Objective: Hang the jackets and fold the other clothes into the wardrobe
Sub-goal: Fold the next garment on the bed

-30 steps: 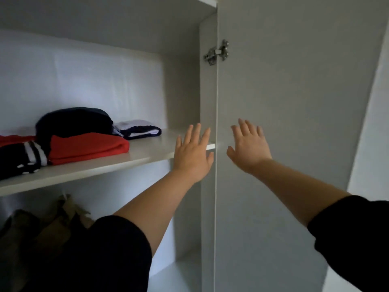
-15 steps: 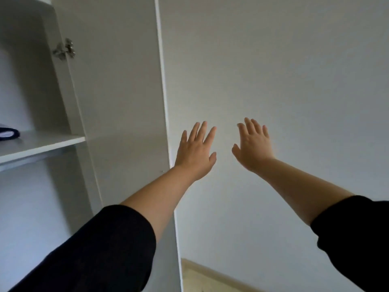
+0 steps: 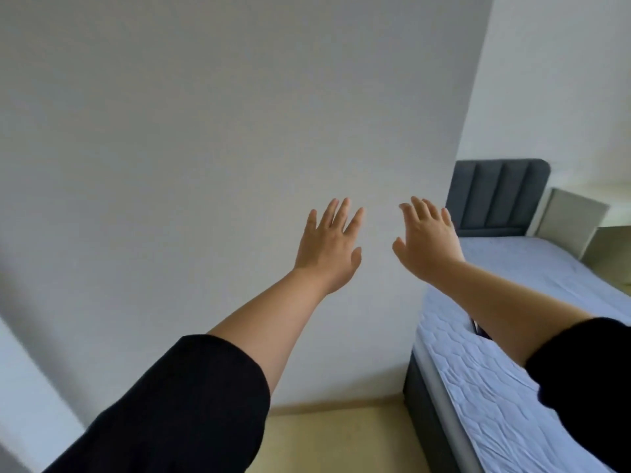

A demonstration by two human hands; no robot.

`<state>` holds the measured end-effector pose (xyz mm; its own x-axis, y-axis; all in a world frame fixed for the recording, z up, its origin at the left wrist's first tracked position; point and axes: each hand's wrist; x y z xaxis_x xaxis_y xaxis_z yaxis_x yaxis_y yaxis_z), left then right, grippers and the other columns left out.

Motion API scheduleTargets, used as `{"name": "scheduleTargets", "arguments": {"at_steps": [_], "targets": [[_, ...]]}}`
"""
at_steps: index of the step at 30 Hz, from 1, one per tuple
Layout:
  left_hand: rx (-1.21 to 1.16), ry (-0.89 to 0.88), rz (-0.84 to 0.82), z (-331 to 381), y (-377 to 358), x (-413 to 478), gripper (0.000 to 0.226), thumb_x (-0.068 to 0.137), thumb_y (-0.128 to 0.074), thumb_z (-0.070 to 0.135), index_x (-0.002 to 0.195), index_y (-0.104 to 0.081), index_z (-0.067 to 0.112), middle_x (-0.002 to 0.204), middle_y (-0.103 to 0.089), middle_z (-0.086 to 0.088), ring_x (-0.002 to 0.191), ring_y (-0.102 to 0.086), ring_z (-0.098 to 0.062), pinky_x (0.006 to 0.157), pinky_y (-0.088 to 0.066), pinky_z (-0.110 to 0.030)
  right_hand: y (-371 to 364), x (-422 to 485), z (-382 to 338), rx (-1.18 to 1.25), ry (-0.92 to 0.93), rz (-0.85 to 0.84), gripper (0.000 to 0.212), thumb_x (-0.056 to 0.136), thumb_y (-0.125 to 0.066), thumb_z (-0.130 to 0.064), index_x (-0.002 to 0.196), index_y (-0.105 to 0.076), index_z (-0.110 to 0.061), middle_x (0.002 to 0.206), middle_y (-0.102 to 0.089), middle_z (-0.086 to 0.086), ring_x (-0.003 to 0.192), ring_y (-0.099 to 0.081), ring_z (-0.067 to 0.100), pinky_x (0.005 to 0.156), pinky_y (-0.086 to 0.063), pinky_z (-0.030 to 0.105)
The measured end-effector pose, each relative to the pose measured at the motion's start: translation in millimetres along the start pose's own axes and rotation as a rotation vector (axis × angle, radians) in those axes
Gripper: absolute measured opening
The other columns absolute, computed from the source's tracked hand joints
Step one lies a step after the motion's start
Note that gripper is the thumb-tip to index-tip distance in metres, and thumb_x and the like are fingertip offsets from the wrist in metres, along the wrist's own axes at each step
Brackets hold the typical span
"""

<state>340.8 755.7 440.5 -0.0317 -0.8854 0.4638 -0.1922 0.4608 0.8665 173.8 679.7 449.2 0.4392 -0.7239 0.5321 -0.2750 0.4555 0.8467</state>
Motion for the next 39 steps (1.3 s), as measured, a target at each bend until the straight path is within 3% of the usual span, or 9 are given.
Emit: {"name": "scheduleTargets", "arguments": {"at_steps": [14,25,30,39], "targets": [[-0.185,-0.337,-0.115,123,-181,194,0.064,0.100,-0.032,0.041,0.152,0.000,0.020,0.160,0.000,-0.009,0.147,0.001,-0.028,0.117,-0.007,-0.048,-138,46,185,-0.125,-0.313,-0.180,0.062,0.092,-0.053,-0.024,0.146,-0.027,-0.011,0.156,-0.020,0.012,0.145,-0.015,0.029,0.118,-0.010,0.047],[-0.275,-0.632,-0.186,250,-271,322,0.066,0.099,-0.031,0.042,0.152,0.001,0.019,0.160,0.001,-0.010,0.147,0.000,-0.028,0.116,-0.009,-0.049,-187,44,329,-0.204,-0.664,-0.290,0.064,0.089,-0.054,-0.020,0.146,-0.026,-0.011,0.157,-0.014,0.013,0.145,-0.013,0.030,0.119,-0.012,0.047],[-0.333,-0.651,-0.251,332,-318,363,0.065,0.100,-0.030,0.041,0.152,0.001,0.019,0.160,0.002,-0.009,0.147,0.002,-0.027,0.116,-0.010,-0.050,-226,42,416,-0.176,-0.744,-0.344,0.065,0.090,-0.052,-0.021,0.147,-0.023,-0.011,0.158,-0.012,0.012,0.145,-0.012,0.029,0.119,-0.009,0.048],[-0.444,-0.494,-0.589,442,-474,410,0.065,0.099,-0.035,0.036,0.153,-0.002,0.021,0.160,-0.001,-0.006,0.146,-0.006,-0.026,0.111,-0.020,-0.051,-370,27,540,-0.017,-0.891,-0.562,0.063,0.091,-0.048,-0.021,0.147,-0.021,-0.011,0.156,-0.016,0.010,0.143,-0.018,0.029,0.118,-0.011,0.047]]}}
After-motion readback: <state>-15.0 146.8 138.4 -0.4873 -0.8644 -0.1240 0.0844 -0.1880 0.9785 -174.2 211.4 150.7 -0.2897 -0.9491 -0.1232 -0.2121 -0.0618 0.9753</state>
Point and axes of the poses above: each hand's wrist, its own x-axis towards the middle knuckle, its own y-axis out of the back of the hand, z = x × y
